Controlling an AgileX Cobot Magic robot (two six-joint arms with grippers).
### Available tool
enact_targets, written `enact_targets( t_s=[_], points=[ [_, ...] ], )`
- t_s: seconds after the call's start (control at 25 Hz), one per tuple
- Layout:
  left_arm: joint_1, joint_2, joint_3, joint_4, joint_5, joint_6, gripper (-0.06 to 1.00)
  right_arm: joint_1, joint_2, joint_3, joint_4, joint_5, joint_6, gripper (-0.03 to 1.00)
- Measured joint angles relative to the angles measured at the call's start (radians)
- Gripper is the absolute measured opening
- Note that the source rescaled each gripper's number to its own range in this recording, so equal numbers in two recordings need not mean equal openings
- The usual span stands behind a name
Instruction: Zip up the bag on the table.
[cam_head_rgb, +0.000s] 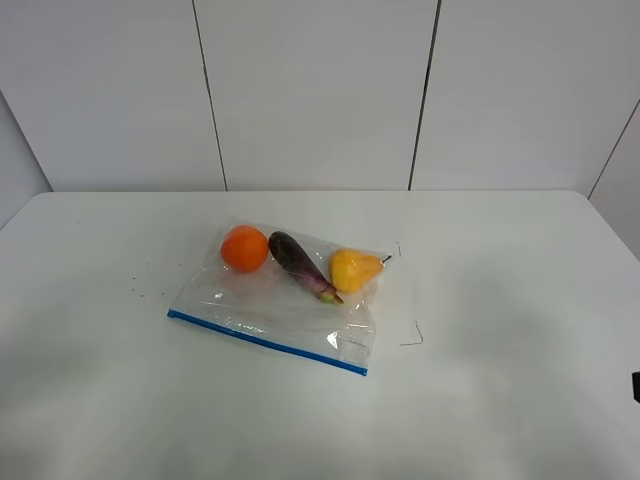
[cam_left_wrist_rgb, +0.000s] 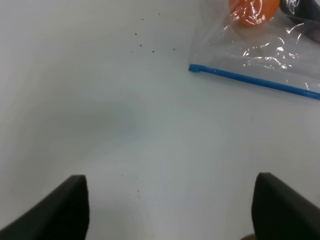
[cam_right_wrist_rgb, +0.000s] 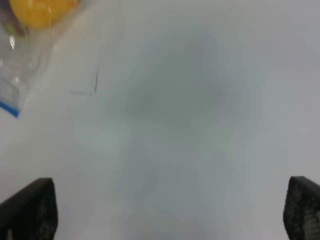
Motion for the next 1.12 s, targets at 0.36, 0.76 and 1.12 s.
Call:
enact_targets(
  t_s=[0.36, 0.76, 1.12],
  points=[
    [0.0, 0.0, 0.0, 0.0, 0.0, 0.0, 1.0, 0.0, -0.09, 0.0, 0.002, 0.004, 0.0, 1.0],
    [0.0, 0.0, 0.0, 0.0, 0.0, 0.0, 1.0, -0.067, -0.183, 0.002, 0.006, 0.007, 0.0, 1.0],
    [0.0, 0.0, 0.0, 0.0, 0.0, 0.0, 1.0, -0.084, -0.247, 0.002, 0.011, 0.011, 0.0, 1.0]
  ],
)
